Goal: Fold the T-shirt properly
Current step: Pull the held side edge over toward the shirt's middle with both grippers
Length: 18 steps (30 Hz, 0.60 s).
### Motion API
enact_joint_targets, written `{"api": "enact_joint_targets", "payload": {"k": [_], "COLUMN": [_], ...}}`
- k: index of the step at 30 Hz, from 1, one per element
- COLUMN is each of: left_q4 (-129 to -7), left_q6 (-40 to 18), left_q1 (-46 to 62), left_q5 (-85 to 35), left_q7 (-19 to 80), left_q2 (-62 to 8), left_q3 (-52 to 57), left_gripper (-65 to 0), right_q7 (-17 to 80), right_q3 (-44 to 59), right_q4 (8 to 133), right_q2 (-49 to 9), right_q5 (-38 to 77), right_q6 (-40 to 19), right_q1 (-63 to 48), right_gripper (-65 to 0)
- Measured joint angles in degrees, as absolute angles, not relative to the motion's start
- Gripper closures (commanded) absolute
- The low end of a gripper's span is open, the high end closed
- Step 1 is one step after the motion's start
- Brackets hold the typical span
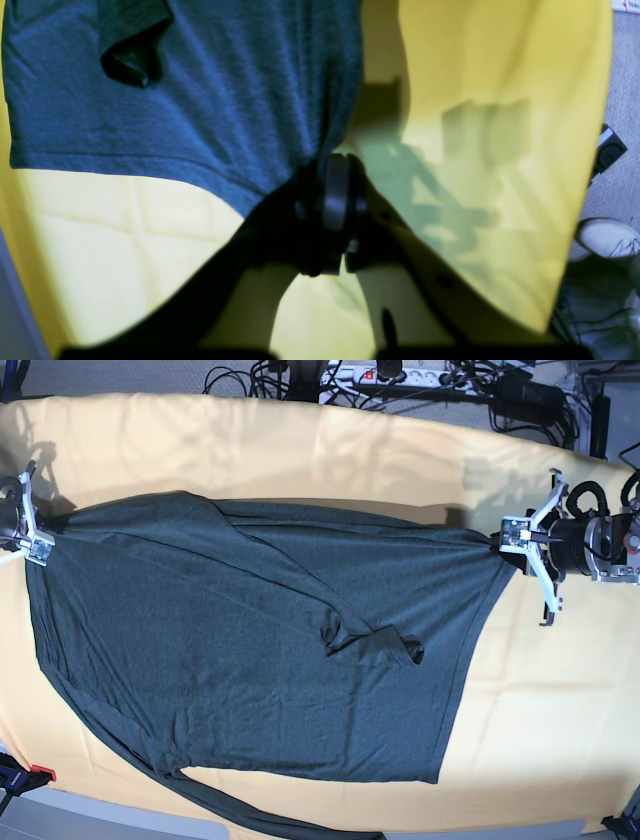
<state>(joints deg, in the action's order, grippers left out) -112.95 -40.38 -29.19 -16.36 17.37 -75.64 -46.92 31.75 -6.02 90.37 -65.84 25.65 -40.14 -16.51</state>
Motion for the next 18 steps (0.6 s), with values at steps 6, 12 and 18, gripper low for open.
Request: {"api": "enact_joint_targets", "payload": {"k": [6, 12, 18], "left_q4": [-113.03, -115.04, -117.82], "left_q6": [-39.92, -40.21, -40.12], "left_q1": [-25.23, -21.41, -21.45], "left_q5": [-16.71, -14.57, -15.00], "left_q7": [16.91, 16.95, 16.97], "left_q2": [-78.02, -77.97, -80.07], "left_q3": [-46.83, -46.92, -46.92], "left_gripper": [0.0, 0.0, 0.0], "right_q7": [33.91, 34.13, 38.87], "right_q3": [-6.02, -6.00, -5.91], "right_q4": [90.70, 93.21, 95.66], "right_q2": [-68.29, -72.05, -72.34], "right_q5": [29.65, 30.65, 34.04], "right_q6": [-40.10, -40.12, -40.12], "right_q1": [-18.06, -21.23, -25.32], "right_gripper": [0.0, 0.0, 0.0]}}
